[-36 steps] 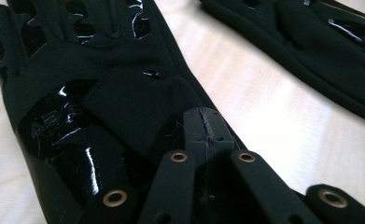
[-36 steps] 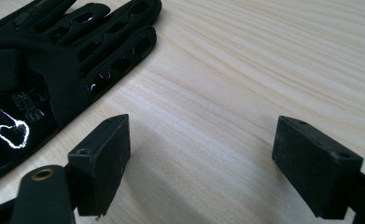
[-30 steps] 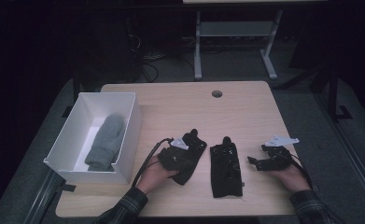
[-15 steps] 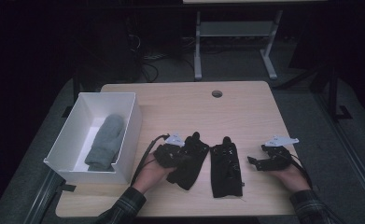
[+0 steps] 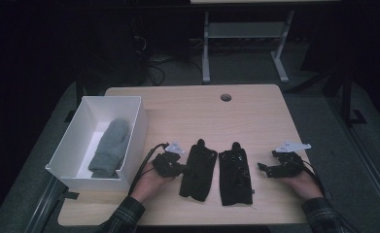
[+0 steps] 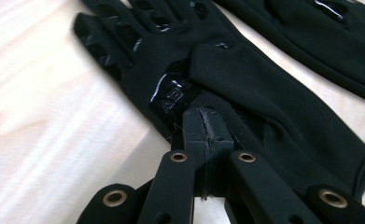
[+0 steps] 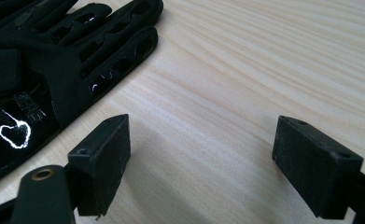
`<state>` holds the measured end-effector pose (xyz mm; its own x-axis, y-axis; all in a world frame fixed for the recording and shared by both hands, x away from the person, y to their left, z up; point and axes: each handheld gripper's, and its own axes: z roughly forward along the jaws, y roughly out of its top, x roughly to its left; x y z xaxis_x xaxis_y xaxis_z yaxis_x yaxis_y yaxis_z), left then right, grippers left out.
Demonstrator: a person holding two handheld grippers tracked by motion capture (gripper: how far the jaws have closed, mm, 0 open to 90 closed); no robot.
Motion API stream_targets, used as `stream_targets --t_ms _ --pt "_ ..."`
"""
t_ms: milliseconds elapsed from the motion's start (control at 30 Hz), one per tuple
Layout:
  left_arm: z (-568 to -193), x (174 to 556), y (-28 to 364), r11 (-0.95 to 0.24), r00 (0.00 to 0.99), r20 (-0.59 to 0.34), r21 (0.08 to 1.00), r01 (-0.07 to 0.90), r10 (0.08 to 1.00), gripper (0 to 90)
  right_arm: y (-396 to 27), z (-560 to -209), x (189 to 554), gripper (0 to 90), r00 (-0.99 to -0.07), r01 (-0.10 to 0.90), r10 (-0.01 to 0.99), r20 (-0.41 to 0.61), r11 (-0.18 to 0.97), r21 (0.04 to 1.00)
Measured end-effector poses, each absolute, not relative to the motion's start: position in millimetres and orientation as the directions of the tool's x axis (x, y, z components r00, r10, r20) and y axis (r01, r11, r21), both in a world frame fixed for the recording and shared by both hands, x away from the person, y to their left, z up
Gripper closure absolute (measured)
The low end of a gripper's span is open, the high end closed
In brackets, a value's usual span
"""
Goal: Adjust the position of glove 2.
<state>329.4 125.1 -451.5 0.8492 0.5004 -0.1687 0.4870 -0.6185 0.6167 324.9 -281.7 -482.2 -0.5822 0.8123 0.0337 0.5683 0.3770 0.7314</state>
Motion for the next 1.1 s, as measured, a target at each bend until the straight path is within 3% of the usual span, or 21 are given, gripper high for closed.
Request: stream_targets --t_ms 167,433,633,900,1100 --pt "-441 330 128 -0.572 0.838 -0.177 0.657 0.491 0.516 89.2 -282 -482 325 19.3 -0.582 0.568 0.812 0.033 0.377 0.731" --pt "-446 347 132 -0.511 0.788 -0.181 0.673 0.536 0.588 64.8 -282 -482 325 19.3 -0.582 0.568 0.812 0.033 0.377 0.731" --pt "-454 349 124 -0.505 0.777 -0.184 0.666 0.549 0.602 56.6 -281 -482 325 19.3 -0.583 0.567 0.812 0.032 0.378 0.732" --pt "-460 345 116 -0.572 0.791 -0.113 0.630 0.525 0.602 60.1 -281 -482 325 19.3 -0.584 0.567 0.811 0.032 0.379 0.732" --pt "-460 342 112 -0.565 0.790 -0.142 0.625 0.539 0.596 80.5 -281 -482 325 19.4 -0.585 0.566 0.811 0.032 0.380 0.731"
